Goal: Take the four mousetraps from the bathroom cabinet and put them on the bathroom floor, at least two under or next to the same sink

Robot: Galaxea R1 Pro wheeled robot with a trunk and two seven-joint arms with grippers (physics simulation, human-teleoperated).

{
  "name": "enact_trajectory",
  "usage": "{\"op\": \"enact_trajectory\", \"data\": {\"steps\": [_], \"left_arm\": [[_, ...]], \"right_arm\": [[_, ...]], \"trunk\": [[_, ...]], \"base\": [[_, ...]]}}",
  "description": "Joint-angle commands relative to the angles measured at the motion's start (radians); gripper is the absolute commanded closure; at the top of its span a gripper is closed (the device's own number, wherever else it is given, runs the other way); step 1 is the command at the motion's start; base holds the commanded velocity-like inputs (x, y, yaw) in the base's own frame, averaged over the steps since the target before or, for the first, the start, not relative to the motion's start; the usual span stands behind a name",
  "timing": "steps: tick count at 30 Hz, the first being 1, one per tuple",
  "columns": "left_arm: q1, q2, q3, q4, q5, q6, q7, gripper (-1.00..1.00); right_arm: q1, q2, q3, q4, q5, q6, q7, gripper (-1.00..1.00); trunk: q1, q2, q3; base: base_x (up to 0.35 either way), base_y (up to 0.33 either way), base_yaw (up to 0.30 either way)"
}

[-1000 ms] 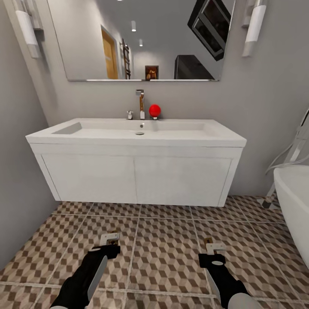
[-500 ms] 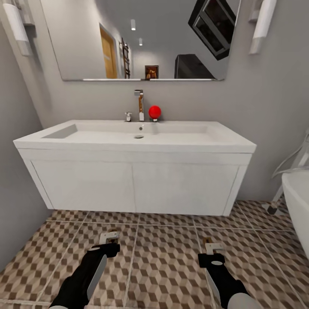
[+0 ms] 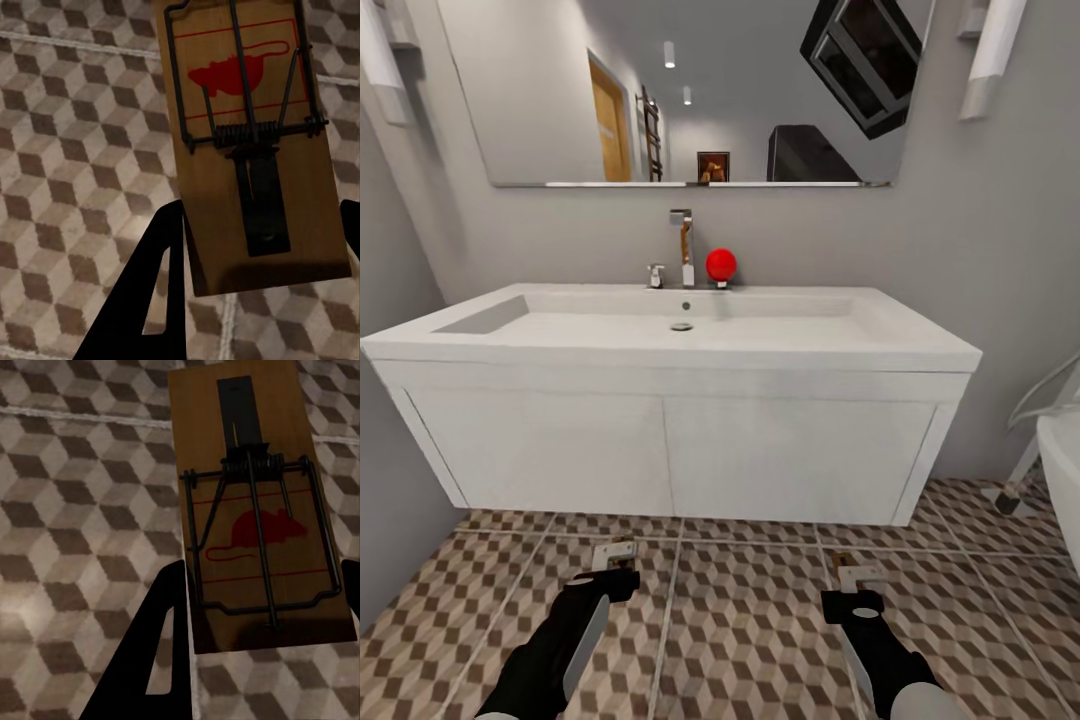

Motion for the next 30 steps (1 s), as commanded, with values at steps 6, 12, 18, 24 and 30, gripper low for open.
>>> {"op": "enact_trajectory", "data": {"steps": [6, 12, 18, 24, 30], "left_arm": [[-0.002, -0.006, -0.006, 0.007, 0.011, -0.009, -0.003, 1.00], [-0.008, -0.019, -0.018, 0.228, 0.011, -0.068, -0.020, 1.00], [-0.067, -0.030, -0.027, 0.423, 0.009, -0.143, -0.025, 1.00], [-0.079, -0.031, -0.028, 0.438, 0.008, -0.213, -0.023, 1.00], [-0.080, -0.038, -0.031, 0.429, 0.008, -0.220, -0.009, 1.00]], "right_arm": [[0.000, -0.001, -0.007, 0.010, 0.001, 0.006, -0.007, 1.00], [0.000, -0.001, -0.011, 0.025, -0.003, 0.007, -0.014, 1.00], [-0.003, -0.002, -0.019, 0.077, -0.002, 0.024, -0.017, 1.00], [-0.016, 0.001, -0.019, 0.084, -0.004, 0.068, -0.011, 1.00], [-0.017, 0.003, -0.014, 0.085, -0.005, 0.106, -0.006, 1.00]], "trunk": [[0.000, 0.000, -0.001], [0.000, 0.000, -0.001], [0.000, 0.000, -0.001], [0.000, 0.000, -0.001], [0.000, 0.000, -0.001]], "base": [[0.025, 0.000, 0.000], [0.001, 0.000, 0.000], [0.000, 0.000, 0.000], [0.000, 0.000, 0.000], [0.000, 0.000, 0.000]]}}
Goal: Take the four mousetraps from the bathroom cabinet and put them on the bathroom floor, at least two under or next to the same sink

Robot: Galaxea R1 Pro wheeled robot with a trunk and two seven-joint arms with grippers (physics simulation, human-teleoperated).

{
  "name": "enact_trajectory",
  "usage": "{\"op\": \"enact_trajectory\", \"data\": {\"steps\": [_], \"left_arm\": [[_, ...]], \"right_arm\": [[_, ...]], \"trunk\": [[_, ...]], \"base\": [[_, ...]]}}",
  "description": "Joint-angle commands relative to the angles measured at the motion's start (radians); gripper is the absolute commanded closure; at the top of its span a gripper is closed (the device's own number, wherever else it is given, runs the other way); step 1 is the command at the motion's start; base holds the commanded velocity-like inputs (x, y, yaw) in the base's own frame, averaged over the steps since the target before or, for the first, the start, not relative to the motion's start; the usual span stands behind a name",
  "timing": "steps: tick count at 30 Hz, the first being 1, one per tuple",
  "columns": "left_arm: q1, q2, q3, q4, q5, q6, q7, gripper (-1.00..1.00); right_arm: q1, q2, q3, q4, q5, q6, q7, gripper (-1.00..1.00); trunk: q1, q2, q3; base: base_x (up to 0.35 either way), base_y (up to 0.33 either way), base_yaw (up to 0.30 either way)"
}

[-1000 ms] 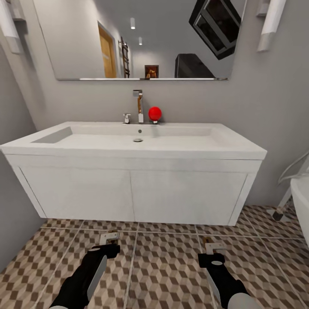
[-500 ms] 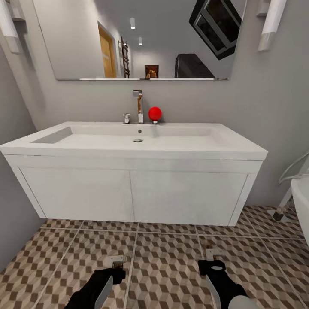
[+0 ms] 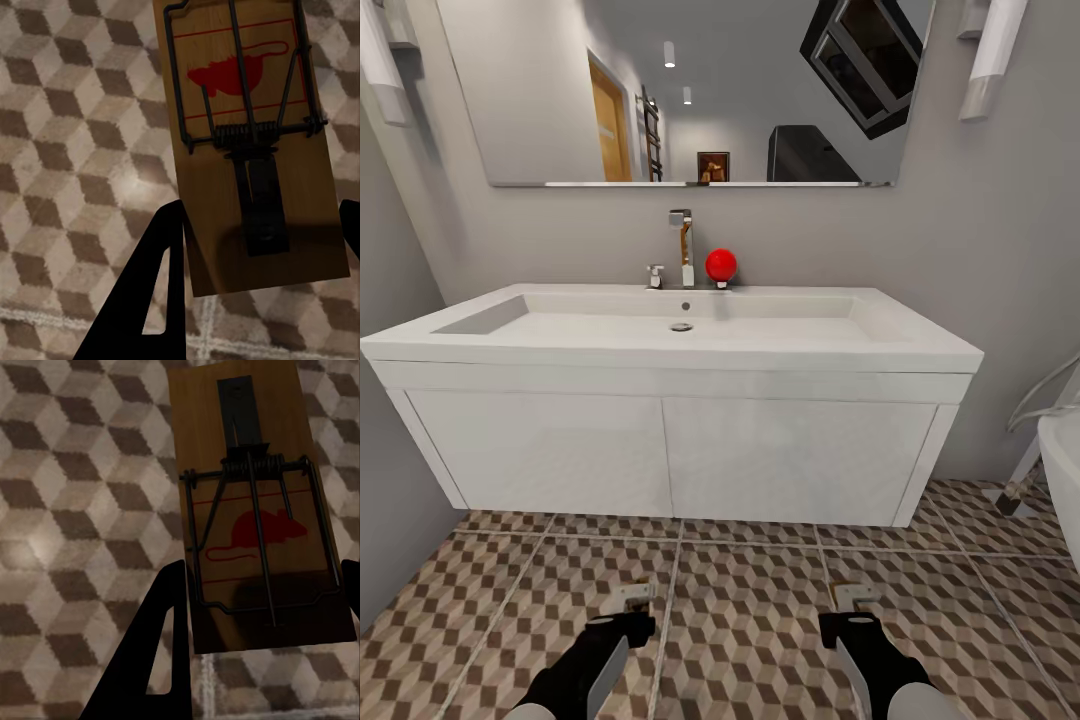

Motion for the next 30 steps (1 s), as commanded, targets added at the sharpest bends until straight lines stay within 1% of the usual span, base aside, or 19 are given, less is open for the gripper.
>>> {"op": "enact_trajectory", "data": {"steps": [1, 5, 30], "left_arm": [[0.000, 0.000, -0.007, -0.004, 0.009, 0.006, 0.011, 1.00], [0.000, -0.002, -0.007, -0.006, 0.010, 0.009, 0.014, 1.00], [0.000, 0.009, -0.005, -0.008, 0.010, 0.010, 0.015, 1.00]], "right_arm": [[0.000, 0.001, -0.003, -0.002, 0.006, 0.010, 0.000, 1.00], [0.000, 0.001, -0.002, -0.002, 0.006, 0.013, 0.001, 1.00], [0.000, 0.002, 0.000, -0.002, 0.007, 0.003, 0.004, 1.00]], "trunk": [[0.000, 0.000, -0.001], [0.000, 0.000, -0.001], [0.011, -0.006, -0.098]], "base": [[0.000, 0.000, 0.000], [0.000, 0.000, 0.000], [0.000, 0.000, 0.000]]}}
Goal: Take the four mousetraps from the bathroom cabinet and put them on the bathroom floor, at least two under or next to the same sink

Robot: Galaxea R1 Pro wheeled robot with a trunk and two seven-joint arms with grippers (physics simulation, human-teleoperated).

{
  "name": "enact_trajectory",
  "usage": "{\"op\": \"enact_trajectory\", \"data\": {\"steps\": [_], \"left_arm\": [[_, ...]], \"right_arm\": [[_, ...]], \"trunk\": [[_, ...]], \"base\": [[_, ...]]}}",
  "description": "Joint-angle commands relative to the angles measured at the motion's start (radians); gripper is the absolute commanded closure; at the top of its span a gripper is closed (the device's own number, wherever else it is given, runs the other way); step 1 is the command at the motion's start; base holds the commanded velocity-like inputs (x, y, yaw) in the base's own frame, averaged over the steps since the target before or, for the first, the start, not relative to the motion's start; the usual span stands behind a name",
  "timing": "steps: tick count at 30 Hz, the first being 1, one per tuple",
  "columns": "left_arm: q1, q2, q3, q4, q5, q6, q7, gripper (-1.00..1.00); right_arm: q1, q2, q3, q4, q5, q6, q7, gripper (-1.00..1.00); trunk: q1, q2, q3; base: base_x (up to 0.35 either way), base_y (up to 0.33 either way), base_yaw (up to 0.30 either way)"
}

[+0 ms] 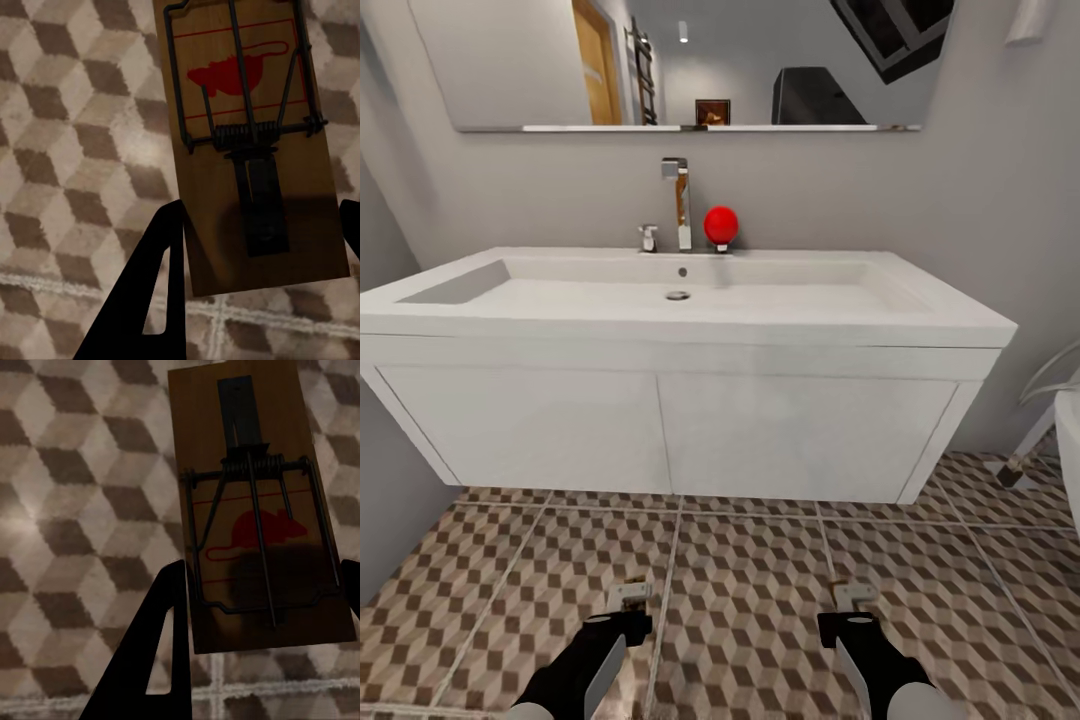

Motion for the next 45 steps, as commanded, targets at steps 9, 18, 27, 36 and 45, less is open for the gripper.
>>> {"op": "enact_trajectory", "data": {"steps": [9, 18, 27, 36, 45], "left_arm": [[0.000, 0.003, -0.005, -0.025, 0.009, 0.006, 0.008, 1.00], [0.000, 0.003, -0.004, -0.028, 0.009, 0.005, 0.008, 1.00], [-0.029, 0.013, -0.007, -0.079, 0.011, -0.029, 0.012, 1.00], [-0.040, 0.015, -0.010, -0.130, 0.010, -0.062, 0.011, 1.00], [-0.040, 0.015, -0.013, -0.140, 0.010, -0.063, 0.011, 1.00]], "right_arm": [[0.000, 0.003, -0.003, -0.003, 0.010, 0.006, 0.005, 1.00], [0.000, 0.004, -0.002, -0.003, 0.012, 0.006, 0.007, 1.00], [-0.025, 0.012, -0.003, -0.023, 0.009, 0.007, -0.007, 1.00], [-0.028, 0.013, 0.002, -0.074, 0.009, 0.009, -0.016, 1.00], [-0.028, 0.013, 0.002, -0.125, 0.009, 0.009, -0.016, 1.00]], "trunk": [[0.004, -0.003, -0.036], [0.008, -0.005, -0.071], [0.008, -0.005, -0.070], [0.008, -0.005, -0.070], [0.008, -0.005, -0.070]], "base": [[0.000, 0.000, 0.000], [0.000, 0.000, 0.000], [0.000, 0.000, 0.000], [0.000, 0.000, 0.000], [0.000, 0.000, 0.000]]}}
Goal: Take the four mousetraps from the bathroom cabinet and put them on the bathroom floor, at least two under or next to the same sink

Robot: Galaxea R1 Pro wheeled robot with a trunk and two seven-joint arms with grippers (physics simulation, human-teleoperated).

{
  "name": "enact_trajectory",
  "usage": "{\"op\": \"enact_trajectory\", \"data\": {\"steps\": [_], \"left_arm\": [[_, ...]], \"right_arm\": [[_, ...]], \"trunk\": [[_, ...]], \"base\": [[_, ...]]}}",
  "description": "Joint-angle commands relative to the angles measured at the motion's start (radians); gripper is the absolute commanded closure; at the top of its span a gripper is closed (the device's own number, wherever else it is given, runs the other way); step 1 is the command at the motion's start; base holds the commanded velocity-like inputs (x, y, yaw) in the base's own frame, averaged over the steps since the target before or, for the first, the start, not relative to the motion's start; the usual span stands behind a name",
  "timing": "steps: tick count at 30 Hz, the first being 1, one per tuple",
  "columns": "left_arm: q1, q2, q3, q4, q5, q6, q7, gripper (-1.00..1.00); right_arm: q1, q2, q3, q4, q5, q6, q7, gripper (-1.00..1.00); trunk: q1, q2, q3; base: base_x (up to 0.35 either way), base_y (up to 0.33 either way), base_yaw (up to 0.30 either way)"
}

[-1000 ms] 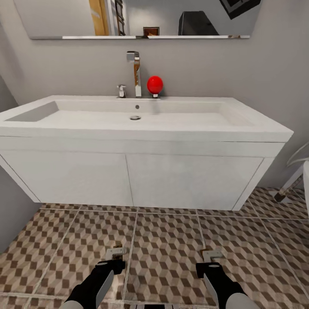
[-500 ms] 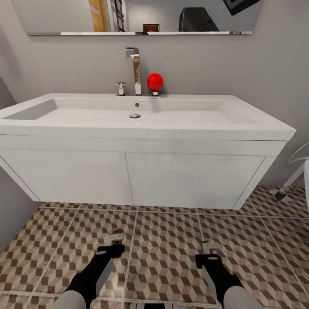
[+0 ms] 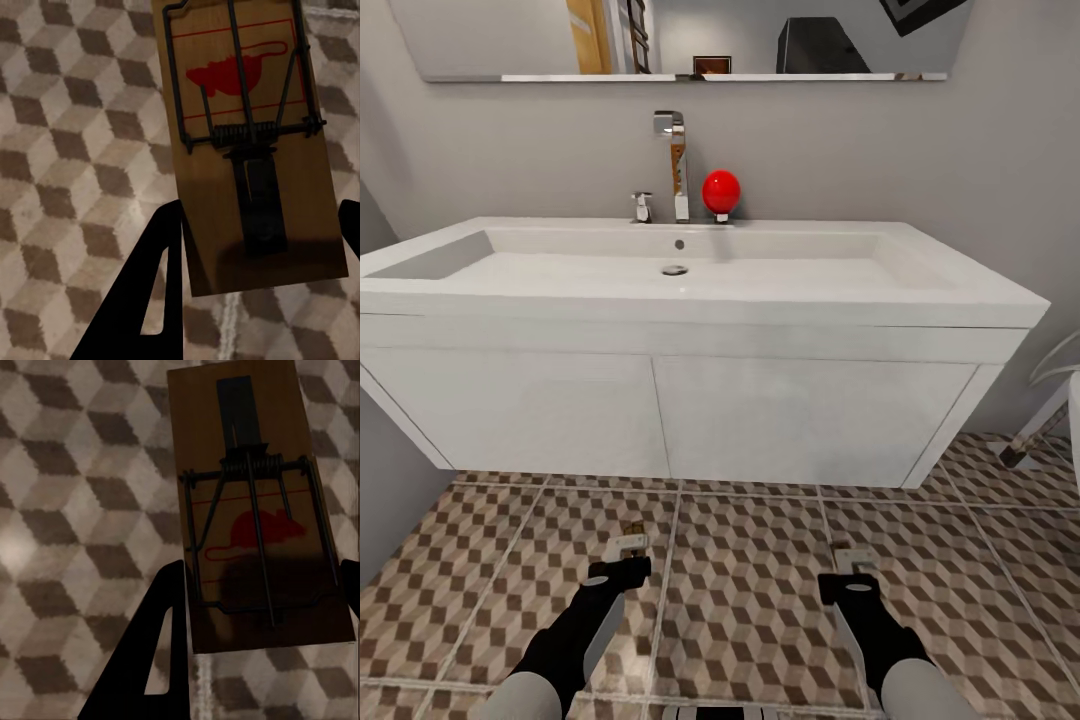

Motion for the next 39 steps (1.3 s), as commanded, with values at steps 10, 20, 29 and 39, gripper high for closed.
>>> {"op": "enact_trajectory", "data": {"steps": [10, 20, 29, 39], "left_arm": [[0.000, -0.001, -0.006, 0.004, 0.008, 0.005, 0.010, 1.00], [0.000, -0.001, -0.004, 0.006, 0.007, 0.010, 0.011, 1.00], [0.000, -0.001, -0.003, 0.019, 0.014, 0.019, 0.015, 1.00], [0.000, 0.000, -0.002, 0.092, 0.013, 0.021, 0.016, 1.00]], "right_arm": [[0.000, 0.001, -0.005, -0.008, 0.008, 0.005, -0.001, 1.00], [0.000, 0.001, -0.005, -0.008, 0.008, 0.005, -0.001, 1.00], [-0.001, 0.001, -0.005, 0.001, 0.007, 0.006, -0.005, 1.00], [0.000, -0.005, -0.005, 0.057, 0.002, 0.001, -0.035, 1.00]], "trunk": [[0.000, 0.000, -0.001], [0.000, 0.000, -0.001], [0.000, 0.000, -0.001], [0.000, 0.000, -0.001]], "base": [[0.000, 0.000, 0.000], [0.101, 0.000, 0.000], [0.039, 0.000, 0.000], [0.000, 0.000, 0.000]]}}
